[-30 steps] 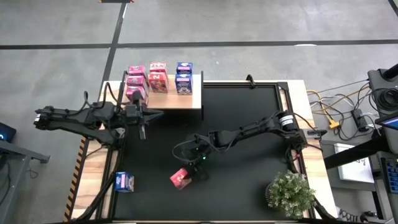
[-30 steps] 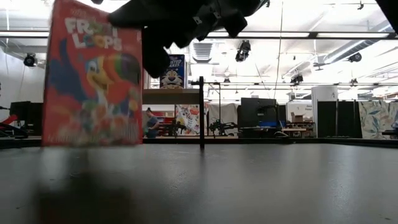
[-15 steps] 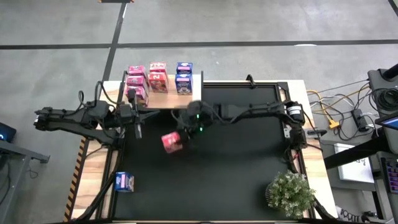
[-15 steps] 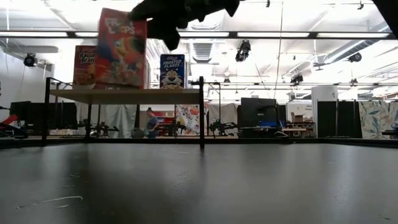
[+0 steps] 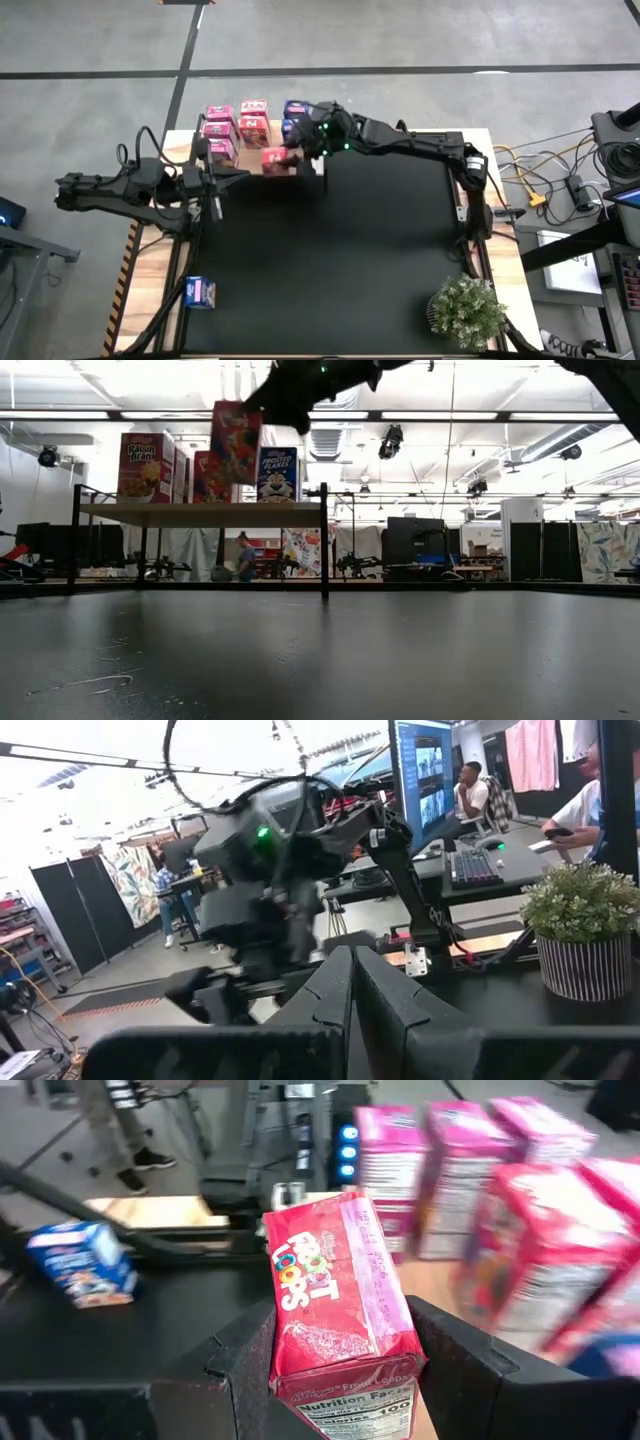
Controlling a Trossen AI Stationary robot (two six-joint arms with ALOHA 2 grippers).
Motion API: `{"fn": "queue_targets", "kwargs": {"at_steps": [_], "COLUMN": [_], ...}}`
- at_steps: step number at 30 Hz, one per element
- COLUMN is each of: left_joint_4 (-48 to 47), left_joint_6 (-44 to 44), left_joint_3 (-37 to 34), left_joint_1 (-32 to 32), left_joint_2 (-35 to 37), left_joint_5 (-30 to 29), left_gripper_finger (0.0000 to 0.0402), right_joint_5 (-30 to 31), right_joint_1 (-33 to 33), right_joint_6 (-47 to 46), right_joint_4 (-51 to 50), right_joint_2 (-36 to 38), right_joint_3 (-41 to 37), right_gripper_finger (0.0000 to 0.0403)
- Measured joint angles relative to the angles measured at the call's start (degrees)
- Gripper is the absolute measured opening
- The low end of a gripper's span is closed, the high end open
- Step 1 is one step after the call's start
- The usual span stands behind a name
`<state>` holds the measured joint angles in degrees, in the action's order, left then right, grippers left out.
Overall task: Stack cereal on shelf
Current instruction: Align the red cereal box with the other red cereal box on the shelf
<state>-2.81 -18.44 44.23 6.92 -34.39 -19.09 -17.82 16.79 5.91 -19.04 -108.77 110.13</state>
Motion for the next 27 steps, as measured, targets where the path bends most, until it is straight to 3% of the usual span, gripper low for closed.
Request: {"fn": "queue_targets", "kwargs": {"at_steps": [7, 18, 27], "left_joint_4": [0.26, 0.26, 0.83], "left_joint_6": [-1.57, -2.08, -2.08], "left_joint_3": [0.0, 0.0, 0.0], "left_joint_1": [0.0, 0.0, 0.0], "left_joint_2": [0.04, 0.04, 0.04], "left_joint_5": [-0.04, -0.04, -0.04], "left_gripper_finger": [0.0, 0.0, 0.0], "right_joint_5": [0.07, -0.04, 0.45], "right_joint_1": [3.47, 3.62, 3.63], "right_joint_6": [-1.43, -0.78, -1.34], "right_joint_4": [0.52, 0.43, 0.22], "right_joint_2": [-0.09, -0.09, -0.12], "right_joint_3": [-2.06, -2.75, -4.33], "right_gripper_finger": [0.0194, 0.0196, 0.0233]}}
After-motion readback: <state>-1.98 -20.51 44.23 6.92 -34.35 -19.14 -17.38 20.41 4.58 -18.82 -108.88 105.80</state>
